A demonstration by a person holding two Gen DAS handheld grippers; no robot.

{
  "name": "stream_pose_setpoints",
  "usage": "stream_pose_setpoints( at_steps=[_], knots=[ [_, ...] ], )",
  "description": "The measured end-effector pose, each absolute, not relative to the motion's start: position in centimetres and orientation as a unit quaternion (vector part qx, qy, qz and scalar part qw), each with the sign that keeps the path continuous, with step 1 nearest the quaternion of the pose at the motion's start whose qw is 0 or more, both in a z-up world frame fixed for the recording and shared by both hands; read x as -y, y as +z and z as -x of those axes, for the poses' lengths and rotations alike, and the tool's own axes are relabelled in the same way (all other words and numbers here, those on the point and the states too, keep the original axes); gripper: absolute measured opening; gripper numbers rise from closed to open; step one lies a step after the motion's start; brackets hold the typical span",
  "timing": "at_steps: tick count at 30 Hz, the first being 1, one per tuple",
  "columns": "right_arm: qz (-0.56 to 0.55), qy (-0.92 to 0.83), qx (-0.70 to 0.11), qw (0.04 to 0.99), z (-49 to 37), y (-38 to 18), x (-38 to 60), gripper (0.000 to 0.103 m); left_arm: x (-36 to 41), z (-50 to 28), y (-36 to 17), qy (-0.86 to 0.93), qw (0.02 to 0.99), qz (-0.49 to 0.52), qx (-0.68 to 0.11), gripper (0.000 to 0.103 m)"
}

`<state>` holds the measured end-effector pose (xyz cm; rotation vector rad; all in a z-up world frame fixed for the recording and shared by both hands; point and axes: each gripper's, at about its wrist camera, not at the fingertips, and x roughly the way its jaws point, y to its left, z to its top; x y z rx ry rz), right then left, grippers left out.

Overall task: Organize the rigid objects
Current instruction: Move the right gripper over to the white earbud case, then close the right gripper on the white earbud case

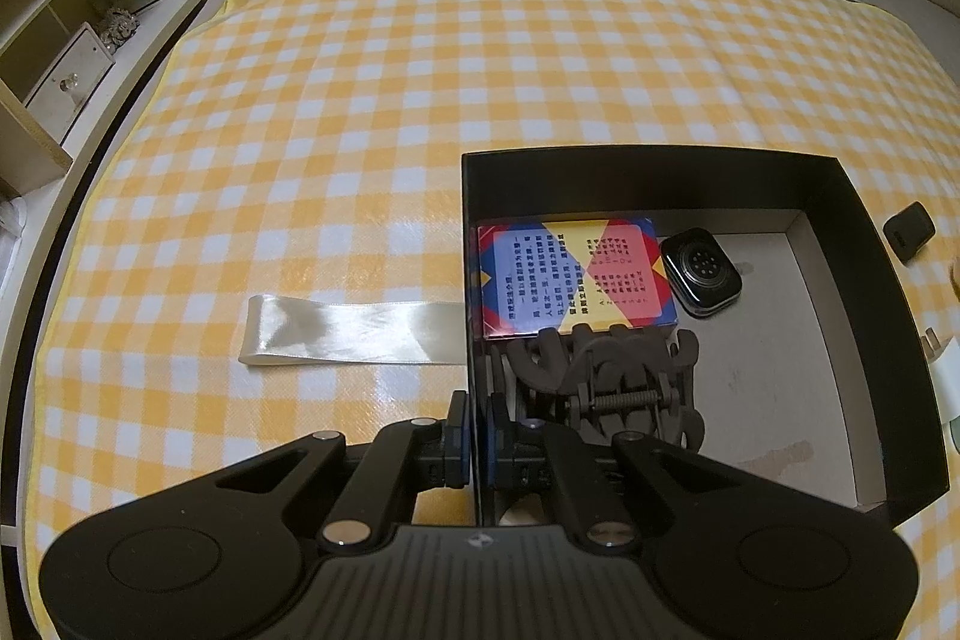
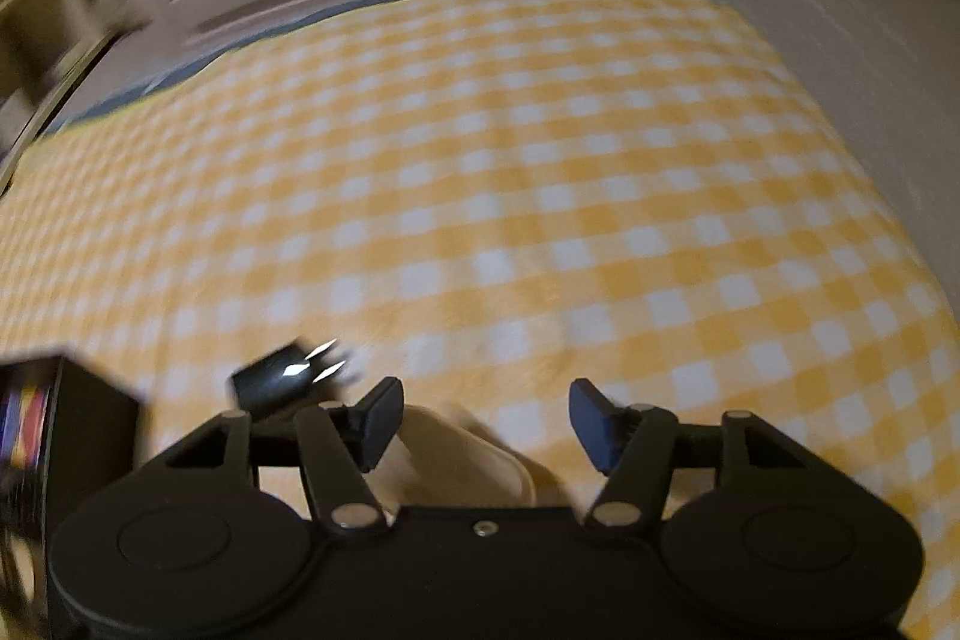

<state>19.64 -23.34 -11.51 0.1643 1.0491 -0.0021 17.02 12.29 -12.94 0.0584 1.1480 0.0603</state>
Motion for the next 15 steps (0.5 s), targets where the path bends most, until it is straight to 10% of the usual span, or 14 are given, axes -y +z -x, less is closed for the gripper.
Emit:
stream_pose_setpoints(
  at_steps=[15],
  knots=[
    [-0.160, -0.073, -0.524, 0.833, -18.8, -11.2, 22.3, 0.083, -12.5, -17.2, -13.1, 0.029, 0.837, -0.029, -0.545, 0.005]
  ],
)
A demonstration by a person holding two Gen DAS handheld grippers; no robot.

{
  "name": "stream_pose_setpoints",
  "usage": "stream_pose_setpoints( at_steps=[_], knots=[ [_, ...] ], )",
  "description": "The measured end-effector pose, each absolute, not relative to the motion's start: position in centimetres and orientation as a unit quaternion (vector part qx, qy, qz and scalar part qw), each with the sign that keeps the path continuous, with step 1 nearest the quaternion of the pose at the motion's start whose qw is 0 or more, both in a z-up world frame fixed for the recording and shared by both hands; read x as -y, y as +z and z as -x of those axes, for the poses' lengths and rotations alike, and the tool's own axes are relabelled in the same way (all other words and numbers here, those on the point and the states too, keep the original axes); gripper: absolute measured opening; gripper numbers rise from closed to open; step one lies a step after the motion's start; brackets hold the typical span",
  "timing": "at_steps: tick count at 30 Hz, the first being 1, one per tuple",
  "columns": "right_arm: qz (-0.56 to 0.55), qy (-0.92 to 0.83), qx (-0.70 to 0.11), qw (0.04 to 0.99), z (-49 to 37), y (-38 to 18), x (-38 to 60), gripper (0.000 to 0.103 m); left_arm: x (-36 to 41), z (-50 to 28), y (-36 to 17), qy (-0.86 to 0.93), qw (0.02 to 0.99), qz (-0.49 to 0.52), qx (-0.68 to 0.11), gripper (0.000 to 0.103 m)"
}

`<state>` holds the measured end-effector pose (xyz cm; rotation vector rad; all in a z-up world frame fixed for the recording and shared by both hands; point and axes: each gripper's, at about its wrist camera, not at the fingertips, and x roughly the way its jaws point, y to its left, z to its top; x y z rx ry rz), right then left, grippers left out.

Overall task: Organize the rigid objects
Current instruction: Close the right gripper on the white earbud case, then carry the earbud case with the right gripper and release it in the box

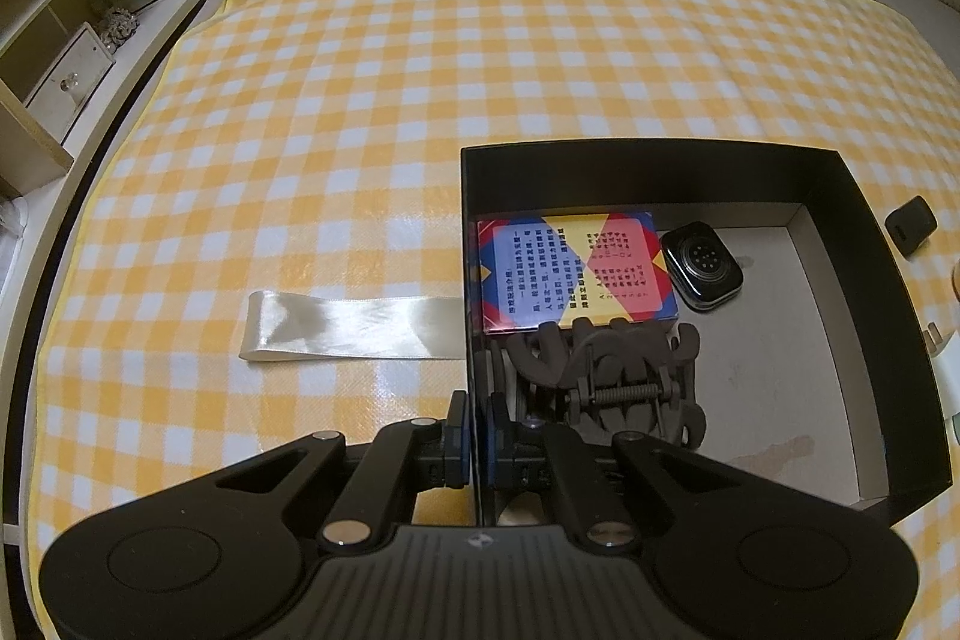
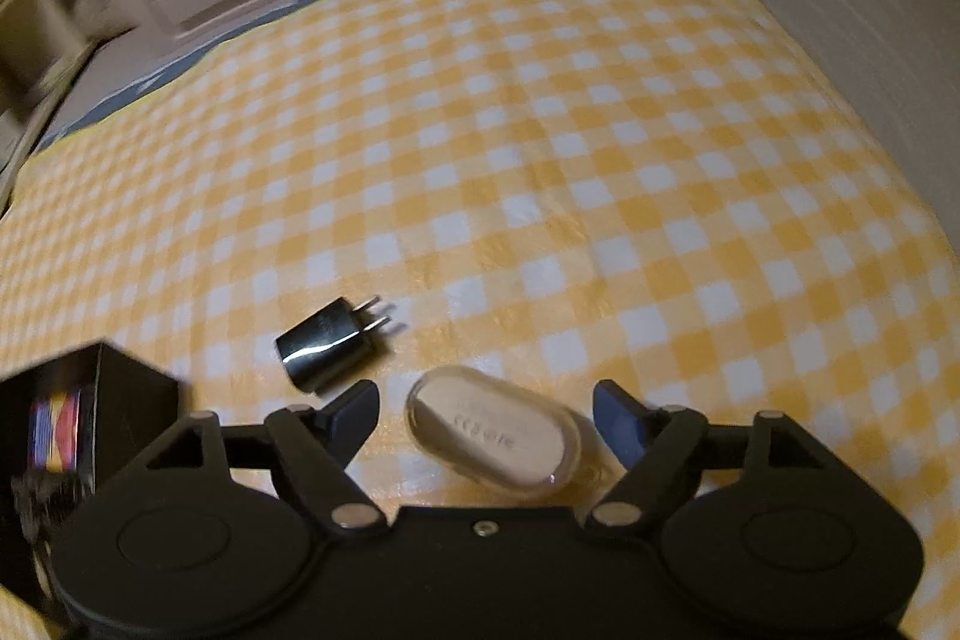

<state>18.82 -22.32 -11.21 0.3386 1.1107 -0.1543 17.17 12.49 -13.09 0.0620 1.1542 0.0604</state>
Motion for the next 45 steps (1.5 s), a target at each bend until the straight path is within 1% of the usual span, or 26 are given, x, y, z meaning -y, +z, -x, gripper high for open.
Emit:
stream_pose_setpoints(
  at_steps=[3, 8, 11, 12, 20, 29, 33, 40, 45],
  knots=[
    [-0.175, -0.097, -0.528, 0.825, -18.9, -11.4, 22.0, 0.083, -12.5, -17.2, -13.0, 0.029, 0.837, -0.029, -0.546, 0.005],
    [-0.151, -0.102, -0.537, 0.824, -19.5, -12.0, 20.9, 0.083, -12.2, -17.1, -13.1, 0.029, 0.837, -0.030, -0.546, 0.005],
    [-0.115, -0.106, -0.542, 0.825, -19.6, -12.3, 20.2, 0.078, -12.1, -17.1, -13.1, 0.029, 0.837, -0.029, -0.546, 0.005],
    [-0.107, -0.109, -0.544, 0.825, -19.6, -12.5, 20.1, 0.074, -12.1, -17.1, -13.1, 0.029, 0.837, -0.029, -0.546, 0.005],
    [-0.092, -0.079, -0.535, 0.836, -19.5, -12.1, 20.7, 0.073, -12.2, -17.0, -13.2, 0.028, 0.837, -0.030, -0.546, 0.005],
    [-0.089, -0.039, -0.441, 0.892, -18.1, -5.5, 20.1, 0.073, -12.1, -17.1, -13.1, 0.029, 0.837, -0.031, -0.546, 0.005],
    [-0.087, 0.011, -0.417, 0.905, -17.4, -3.2, 18.0, 0.073, -12.2, -17.1, -13.1, 0.029, 0.837, -0.031, -0.546, 0.005],
    [-0.039, 0.159, -0.402, 0.901, -15.7, -1.0, 10.0, 0.073, -12.1, -17.1, -13.1, 0.029, 0.837, -0.031, -0.546, 0.005],
    [-0.015, 0.232, -0.423, 0.876, -14.3, -1.0, 4.3, 0.073, -12.2, -17.1, -13.1, 0.029, 0.837, -0.031, -0.546, 0.005]
  ],
)
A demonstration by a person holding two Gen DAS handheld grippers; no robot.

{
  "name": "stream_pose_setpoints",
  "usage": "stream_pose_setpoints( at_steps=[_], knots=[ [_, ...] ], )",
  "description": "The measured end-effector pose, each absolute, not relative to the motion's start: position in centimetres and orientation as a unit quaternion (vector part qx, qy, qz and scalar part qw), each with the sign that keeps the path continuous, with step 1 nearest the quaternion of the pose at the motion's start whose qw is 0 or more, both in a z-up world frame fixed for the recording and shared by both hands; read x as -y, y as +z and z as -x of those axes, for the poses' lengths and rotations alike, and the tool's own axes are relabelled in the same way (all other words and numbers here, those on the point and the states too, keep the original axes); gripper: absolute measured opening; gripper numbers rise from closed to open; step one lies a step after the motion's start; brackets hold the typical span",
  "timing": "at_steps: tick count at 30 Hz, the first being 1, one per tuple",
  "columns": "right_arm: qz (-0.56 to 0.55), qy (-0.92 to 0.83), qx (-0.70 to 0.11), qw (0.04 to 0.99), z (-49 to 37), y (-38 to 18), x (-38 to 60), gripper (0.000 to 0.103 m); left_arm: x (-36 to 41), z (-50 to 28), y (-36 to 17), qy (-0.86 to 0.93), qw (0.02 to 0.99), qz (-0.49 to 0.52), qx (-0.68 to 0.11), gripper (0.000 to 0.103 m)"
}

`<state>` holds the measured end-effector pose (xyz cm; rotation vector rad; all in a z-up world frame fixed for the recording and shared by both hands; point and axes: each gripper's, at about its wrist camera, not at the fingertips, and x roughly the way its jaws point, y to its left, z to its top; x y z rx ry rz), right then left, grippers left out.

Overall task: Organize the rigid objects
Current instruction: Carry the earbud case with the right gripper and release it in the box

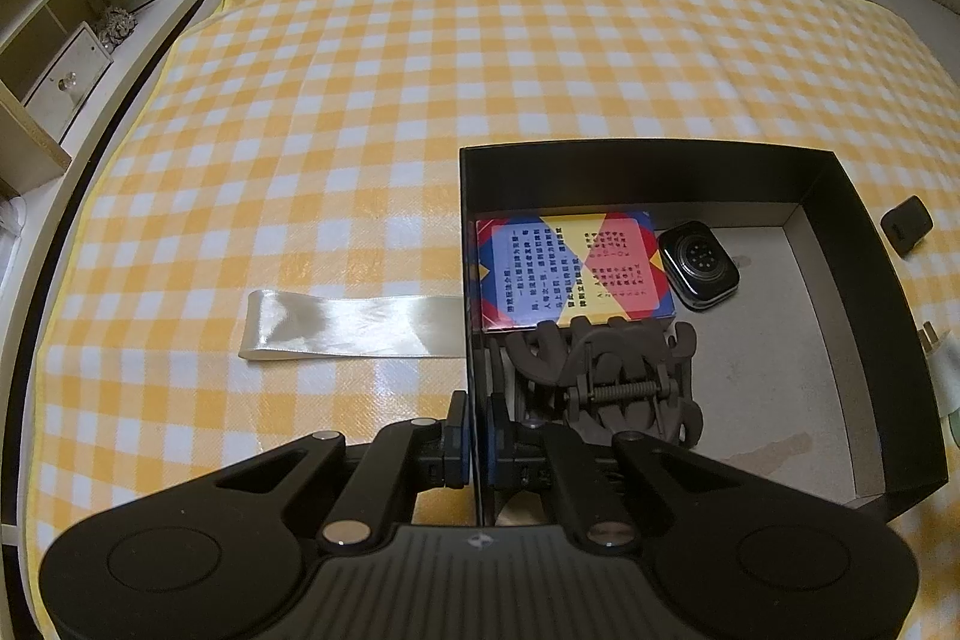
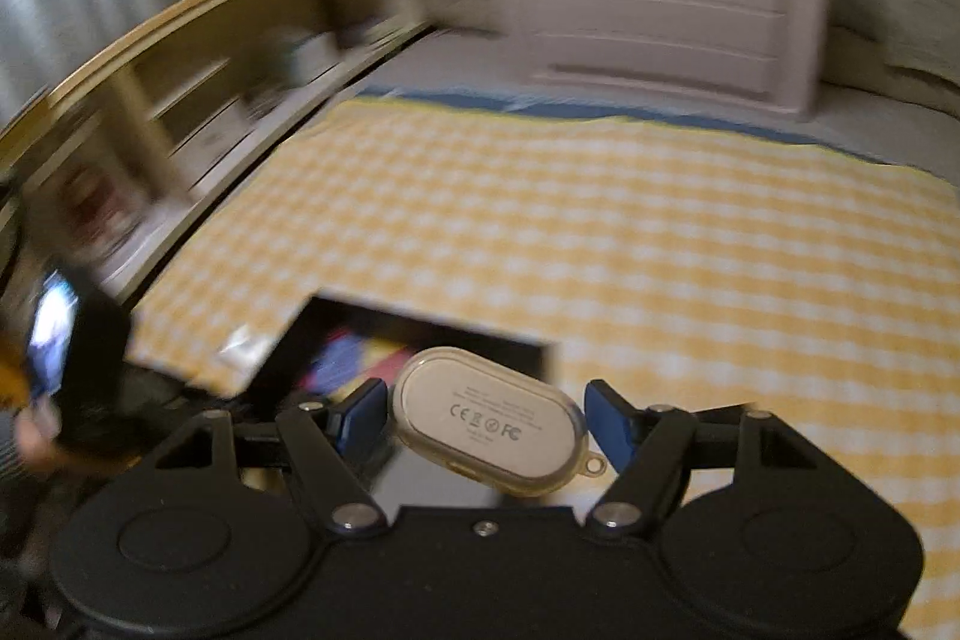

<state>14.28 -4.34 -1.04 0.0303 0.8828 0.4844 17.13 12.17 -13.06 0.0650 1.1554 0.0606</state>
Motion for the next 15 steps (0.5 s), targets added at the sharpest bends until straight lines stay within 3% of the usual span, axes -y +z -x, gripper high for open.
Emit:
stream_pose_setpoints(
  at_steps=[15],
  knots=[
    [0.079, 0.228, -0.519, 0.820, -14.0, -7.0, -4.0, 0.073, -12.7, -16.8, -12.6, 0.024, 0.840, -0.024, -0.542, 0.005]
  ],
)
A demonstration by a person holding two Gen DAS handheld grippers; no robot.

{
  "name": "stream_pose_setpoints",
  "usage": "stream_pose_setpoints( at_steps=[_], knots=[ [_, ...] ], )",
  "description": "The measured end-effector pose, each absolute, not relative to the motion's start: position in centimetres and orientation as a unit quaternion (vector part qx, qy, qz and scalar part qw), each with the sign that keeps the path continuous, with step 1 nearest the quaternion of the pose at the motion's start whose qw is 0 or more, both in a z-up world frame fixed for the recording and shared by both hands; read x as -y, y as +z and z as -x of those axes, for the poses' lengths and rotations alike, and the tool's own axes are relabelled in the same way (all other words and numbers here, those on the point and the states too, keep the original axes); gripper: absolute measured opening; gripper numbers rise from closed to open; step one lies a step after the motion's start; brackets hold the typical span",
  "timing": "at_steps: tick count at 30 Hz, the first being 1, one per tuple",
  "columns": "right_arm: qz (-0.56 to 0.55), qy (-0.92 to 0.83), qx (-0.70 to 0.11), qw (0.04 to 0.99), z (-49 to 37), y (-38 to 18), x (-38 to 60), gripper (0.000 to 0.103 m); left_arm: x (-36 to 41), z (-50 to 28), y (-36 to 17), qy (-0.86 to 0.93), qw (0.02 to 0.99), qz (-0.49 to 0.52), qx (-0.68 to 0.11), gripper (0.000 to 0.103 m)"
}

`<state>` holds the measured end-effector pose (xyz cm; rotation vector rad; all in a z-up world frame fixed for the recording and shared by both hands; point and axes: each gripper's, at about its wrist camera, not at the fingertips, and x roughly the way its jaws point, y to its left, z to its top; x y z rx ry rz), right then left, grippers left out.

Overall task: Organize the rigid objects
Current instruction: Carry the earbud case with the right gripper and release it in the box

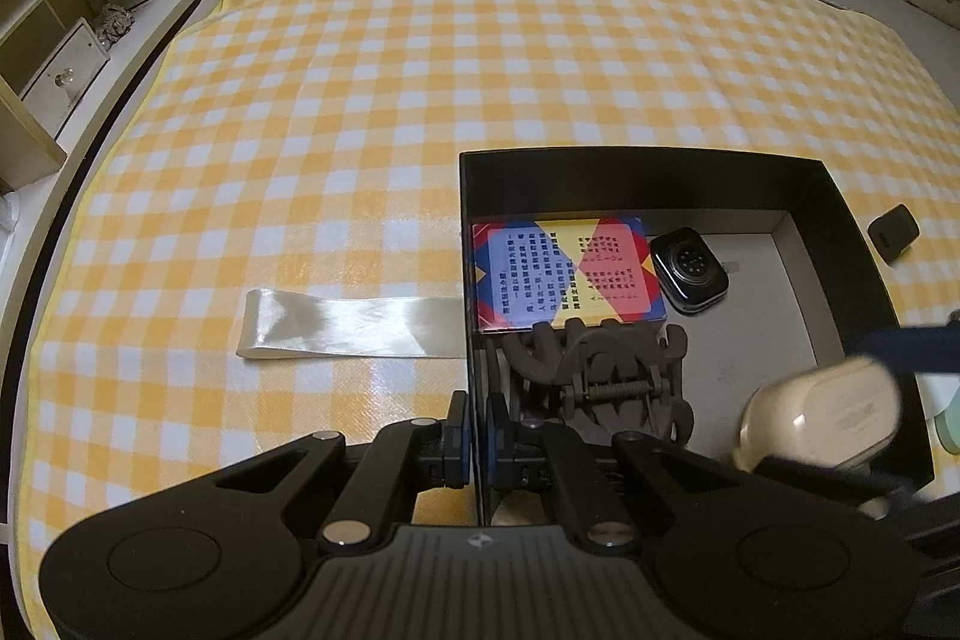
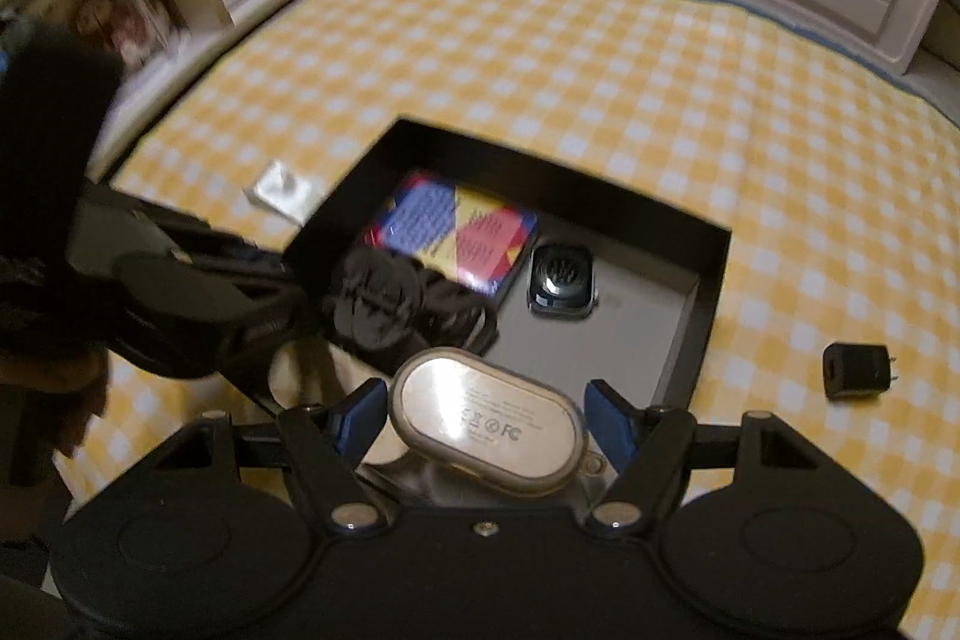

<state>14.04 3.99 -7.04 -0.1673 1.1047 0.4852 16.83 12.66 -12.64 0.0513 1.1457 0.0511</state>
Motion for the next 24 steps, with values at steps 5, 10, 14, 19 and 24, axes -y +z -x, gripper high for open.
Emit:
stream_pose_setpoints(
  at_steps=[5, 10, 14, 19, 24],
  knots=[
    [0.097, 0.200, -0.546, 0.807, -14.3, -8.9, -4.6, 0.073, -12.3, -16.6, -12.5, 0.024, 0.840, -0.025, -0.542, 0.005],
    [0.083, 0.188, -0.567, 0.797, -14.7, -9.8, -4.3, 0.073, -12.3, -16.7, -12.5, 0.025, 0.840, -0.024, -0.542, 0.005],
    [0.070, 0.184, -0.578, 0.792, -14.9, -10.1, -4.1, 0.073, -12.2, -16.6, -12.5, 0.025, 0.840, -0.026, -0.542, 0.005],
    [0.067, 0.180, -0.585, 0.788, -15.0, -10.1, -4.2, 0.073, -12.2, -16.7, -12.5, 0.024, 0.840, -0.025, -0.542, 0.005],
    [0.056, 0.177, -0.586, 0.789, -15.0, -9.9, -4.1, 0.081, -12.2, -16.7, -12.4, 0.025, 0.839, -0.029, -0.542, 0.005]
  ],
)
